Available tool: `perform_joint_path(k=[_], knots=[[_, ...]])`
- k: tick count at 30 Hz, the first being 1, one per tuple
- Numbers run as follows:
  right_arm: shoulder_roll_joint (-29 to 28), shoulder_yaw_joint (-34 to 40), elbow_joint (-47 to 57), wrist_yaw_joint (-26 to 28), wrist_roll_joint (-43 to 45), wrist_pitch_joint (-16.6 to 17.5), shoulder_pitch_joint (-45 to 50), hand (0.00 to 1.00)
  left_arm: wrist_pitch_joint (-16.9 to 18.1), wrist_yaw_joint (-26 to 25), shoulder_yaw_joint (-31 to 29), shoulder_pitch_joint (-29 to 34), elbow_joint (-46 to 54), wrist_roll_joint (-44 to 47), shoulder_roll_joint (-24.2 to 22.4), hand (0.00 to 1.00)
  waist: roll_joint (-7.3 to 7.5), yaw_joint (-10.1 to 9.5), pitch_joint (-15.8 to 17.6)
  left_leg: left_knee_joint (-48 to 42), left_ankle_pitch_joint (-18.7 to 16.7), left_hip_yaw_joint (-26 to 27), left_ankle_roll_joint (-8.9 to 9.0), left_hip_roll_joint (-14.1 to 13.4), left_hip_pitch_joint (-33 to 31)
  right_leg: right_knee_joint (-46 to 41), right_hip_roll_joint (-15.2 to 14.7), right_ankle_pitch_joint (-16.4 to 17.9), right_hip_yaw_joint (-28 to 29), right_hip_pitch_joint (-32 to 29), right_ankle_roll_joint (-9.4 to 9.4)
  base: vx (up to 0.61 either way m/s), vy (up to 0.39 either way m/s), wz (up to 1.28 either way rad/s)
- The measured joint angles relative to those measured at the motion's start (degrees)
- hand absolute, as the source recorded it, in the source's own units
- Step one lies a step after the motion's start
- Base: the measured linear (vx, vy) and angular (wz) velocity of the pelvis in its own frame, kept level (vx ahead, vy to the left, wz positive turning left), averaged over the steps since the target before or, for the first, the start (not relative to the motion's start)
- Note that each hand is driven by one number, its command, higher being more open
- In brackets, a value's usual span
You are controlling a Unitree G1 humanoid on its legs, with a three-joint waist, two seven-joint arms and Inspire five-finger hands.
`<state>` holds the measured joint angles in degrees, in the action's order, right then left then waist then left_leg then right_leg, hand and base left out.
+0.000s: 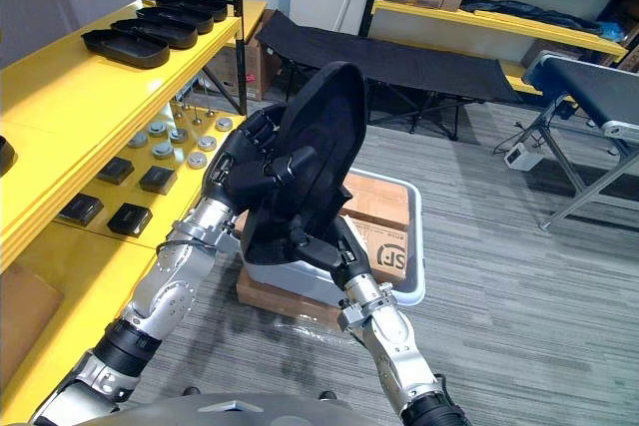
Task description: Walk over and take three plastic housings, then place them on the shelf
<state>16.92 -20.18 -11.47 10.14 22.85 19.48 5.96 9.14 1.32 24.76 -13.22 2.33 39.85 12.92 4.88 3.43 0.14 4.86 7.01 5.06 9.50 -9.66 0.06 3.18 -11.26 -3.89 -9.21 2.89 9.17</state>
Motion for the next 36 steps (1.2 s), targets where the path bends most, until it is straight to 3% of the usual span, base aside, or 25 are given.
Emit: perform_joint_path(k=[12,17,19,22,27,32,36], knots=[[-4.24,1.66,1.06,-7.55,-9.76,-1.63,-0.83,0.0,0.64,-0.3,-3.81,0.03,0.0,0.01,0.98,1.0,-0.66,0.08,1.08,0.01,0.0,0.03,0.0,0.04,0.15,-0.31,0.0,0.15,0.01,-0.19,-0.15,0.0,0.0,0.0],[-5.55,3.57,1.05,-9.4,-14.73,-3.52,-1.11,0.0,0.84,-0.28,-7.6,0.26,0.01,0.06,-1.41,1.0,-1.32,0.77,1.53,0.01,0.03,0.14,-0.03,0.03,0.42,-2.12,-0.06,0.91,0.3,-1.13,-0.47,0.0,0.0,-0.02],[-5.97,4.96,1.04,-10.12,-15.85,-4.6,-1.11,0.0,2.01,-0.29,-10.22,0.29,0.12,0.04,-1.81,1.0,-1.7,1.33,1.78,0.01,0.03,0.15,-0.03,0.03,0.56,-2.28,-0.07,0.99,0.31,-1.08,-0.43,0.0,0.0,0.0],[-6.0,10.46,0.39,-12.51,-15.85,-8.42,0.18,0.0,5.92,-0.82,-16.15,0.33,2.58,0.0,-2.87,1.0,-2.53,1.39,2.32,0.03,0.03,0.2,-0.03,0.02,0.58,-2.29,-0.07,1.07,0.37,-1.11,-0.54,0.0,0.0,0.0],[-5.79,17.53,-0.3,-15.48,-15.87,-11.2,2.32,0.0,12.35,-2.22,-23.24,0.55,5.12,-0.23,-2.77,1.0,-3.28,1.44,2.75,0.03,0.04,0.55,-0.01,0.02,0.9,-2.28,-0.06,0.96,0.83,-1.1,-0.38,-0.01,-0.001,-0.03],[-5.75,20.5,0.19,-16.78,-15.92,-11.25,2.32,0.0,13.23,-2.09,-25.19,2.52,5.07,-4.62,-2.26,1.0,-3.35,1.61,2.74,0.04,0.02,0.99,0.01,0.02,1.19,-2.25,-0.06,0.91,1.4,-1.12,-0.3,-0.01,0.0,-0.05],[-5.08,23.66,3.0,-16.81,-16.23,-11.18,2.29,0.0,11.51,0.84,-25.81,4.74,4.84,-8.2,0.21,1.0,-3.49,1.59,2.75,0.06,0.02,1.06,0.01,0.02,1.2,-2.24,-0.06,0.85,1.54,-1.15,-0.22,0.0,0.0,0.0]])
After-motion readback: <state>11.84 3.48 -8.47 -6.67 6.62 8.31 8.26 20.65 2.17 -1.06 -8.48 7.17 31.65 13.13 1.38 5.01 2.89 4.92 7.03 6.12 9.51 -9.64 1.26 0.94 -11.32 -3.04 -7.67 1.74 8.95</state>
